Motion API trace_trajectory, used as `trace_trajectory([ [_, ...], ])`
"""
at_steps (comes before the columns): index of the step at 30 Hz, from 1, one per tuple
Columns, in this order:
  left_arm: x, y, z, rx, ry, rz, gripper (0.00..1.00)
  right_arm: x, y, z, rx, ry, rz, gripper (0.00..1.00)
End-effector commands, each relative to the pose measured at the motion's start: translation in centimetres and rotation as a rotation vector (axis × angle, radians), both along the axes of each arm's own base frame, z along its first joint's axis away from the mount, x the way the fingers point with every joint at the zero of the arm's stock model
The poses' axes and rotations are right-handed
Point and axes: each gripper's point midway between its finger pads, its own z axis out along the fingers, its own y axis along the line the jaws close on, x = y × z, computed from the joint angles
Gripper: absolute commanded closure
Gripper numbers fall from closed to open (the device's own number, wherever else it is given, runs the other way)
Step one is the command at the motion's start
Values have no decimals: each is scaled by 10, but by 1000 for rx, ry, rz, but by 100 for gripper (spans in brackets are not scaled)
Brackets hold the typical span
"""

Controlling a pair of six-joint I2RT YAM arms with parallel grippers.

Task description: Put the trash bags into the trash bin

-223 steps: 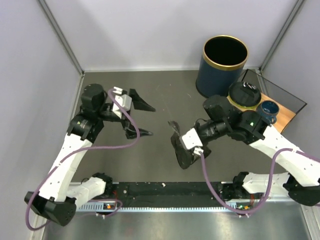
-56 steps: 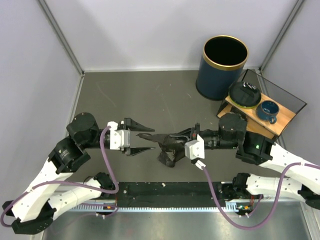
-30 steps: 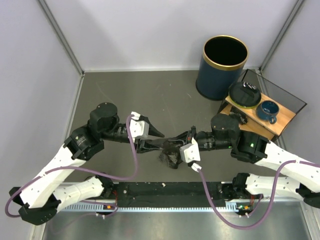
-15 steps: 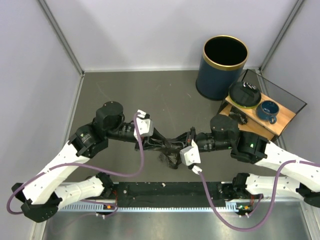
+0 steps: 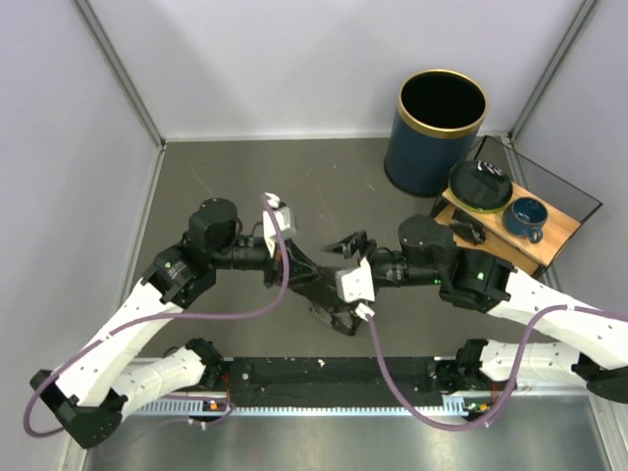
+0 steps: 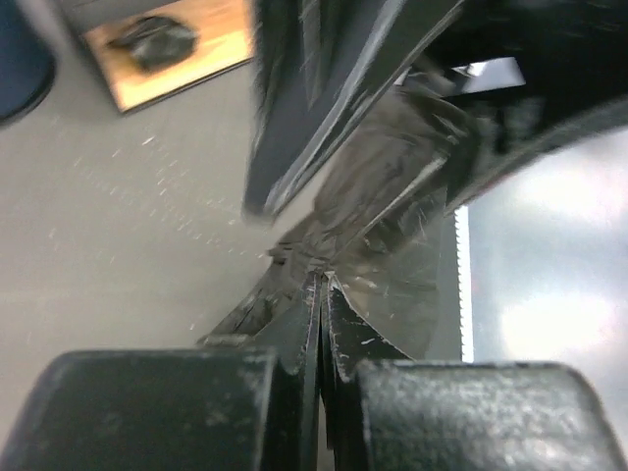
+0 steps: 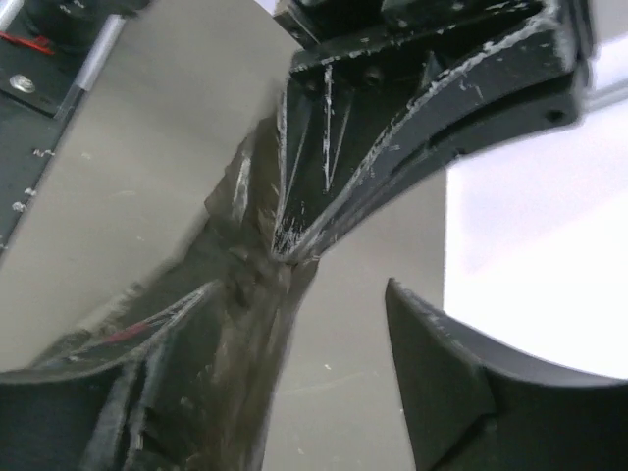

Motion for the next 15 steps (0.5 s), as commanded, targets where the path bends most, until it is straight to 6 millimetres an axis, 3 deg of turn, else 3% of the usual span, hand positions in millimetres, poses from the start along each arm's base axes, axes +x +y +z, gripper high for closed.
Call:
trace_trajectory([
  [1, 51, 17, 27, -160, 140, 277, 100, 30, -5, 43, 139, 152, -208, 26],
  [2, 72, 29, 26, -177, 158, 365, 100, 39, -11, 43, 144, 168, -270, 20],
  [5, 106, 47, 32, -232, 226, 508, 100, 51, -29, 49, 182, 261, -386, 15],
  [7, 120, 53, 40, -281, 248, 564, 100, 53, -38, 58, 229, 362, -440, 17],
  [8, 124, 57, 45, -302, 246, 582, 100, 53, -41, 58, 232, 416, -459, 23],
  [9, 127, 58, 50, -321, 249, 599, 100, 50, -42, 71, 266, 460, -455, 27],
  [10, 132, 61, 57, -340, 237, 632, 100, 43, -35, 72, 273, 553, -441, 38],
  [13, 135, 63, 68, -363, 235, 655, 100, 22, -18, 89, 290, 733, -348, 49],
  [14, 135, 63, 72, -382, 240, 655, 100, 23, -7, 85, 269, 782, -338, 50],
  [15, 132, 62, 75, -393, 240, 642, 100, 20, 1, 94, 290, 847, -316, 50],
])
